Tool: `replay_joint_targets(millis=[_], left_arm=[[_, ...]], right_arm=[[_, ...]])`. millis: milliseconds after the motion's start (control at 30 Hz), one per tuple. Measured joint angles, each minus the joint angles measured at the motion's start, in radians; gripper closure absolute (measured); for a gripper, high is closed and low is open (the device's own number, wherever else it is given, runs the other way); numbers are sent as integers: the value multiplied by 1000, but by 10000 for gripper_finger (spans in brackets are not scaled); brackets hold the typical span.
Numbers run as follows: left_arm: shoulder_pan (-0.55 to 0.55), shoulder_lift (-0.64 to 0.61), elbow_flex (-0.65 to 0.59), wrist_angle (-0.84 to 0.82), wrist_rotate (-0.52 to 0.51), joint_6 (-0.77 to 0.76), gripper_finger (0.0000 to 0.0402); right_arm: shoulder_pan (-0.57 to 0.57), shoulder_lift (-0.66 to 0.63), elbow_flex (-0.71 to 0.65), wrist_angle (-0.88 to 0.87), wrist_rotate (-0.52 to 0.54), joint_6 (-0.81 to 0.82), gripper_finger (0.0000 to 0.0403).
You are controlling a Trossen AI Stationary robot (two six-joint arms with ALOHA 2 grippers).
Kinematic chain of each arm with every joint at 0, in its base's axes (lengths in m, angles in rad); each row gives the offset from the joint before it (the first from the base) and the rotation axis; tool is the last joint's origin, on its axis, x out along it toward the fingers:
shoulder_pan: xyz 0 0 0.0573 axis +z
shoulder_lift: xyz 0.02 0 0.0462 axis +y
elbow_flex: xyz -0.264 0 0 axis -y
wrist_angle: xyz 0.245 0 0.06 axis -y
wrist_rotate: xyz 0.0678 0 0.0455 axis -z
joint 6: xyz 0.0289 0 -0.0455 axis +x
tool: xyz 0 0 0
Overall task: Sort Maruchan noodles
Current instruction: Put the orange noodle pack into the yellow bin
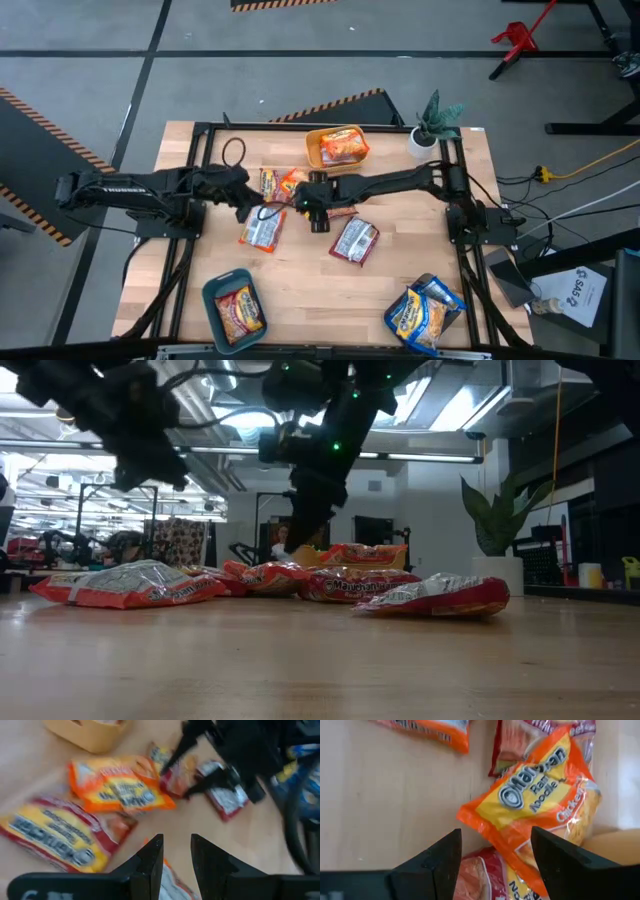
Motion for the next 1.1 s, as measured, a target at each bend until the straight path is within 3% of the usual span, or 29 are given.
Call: replay_joint_targets(millis=[100,367,500,600,667,867,1100], left_arm=[[31,11,7,-11,13,19,308],[51,22,-6,-4,66,14,308],[51,22,-6,-4,63,13,308],[51,22,-6,-4,50,13,308],[51,21,-6,-3,43,13,308],[51,21,-6,-4,39,13,308],[50,21,-6,-5,38,13,308]], right_arm=[[11,12,0,13,53,-2,150],[9,66,0,67,59,-5,54],[10,102,0,99,106,-26,36],[10,122,0,185,228,-71,36],[4,131,0,238,284,-82,39],[-6,132,1,273,300,-92,79],[-5,132,1,247,311,-31,203]])
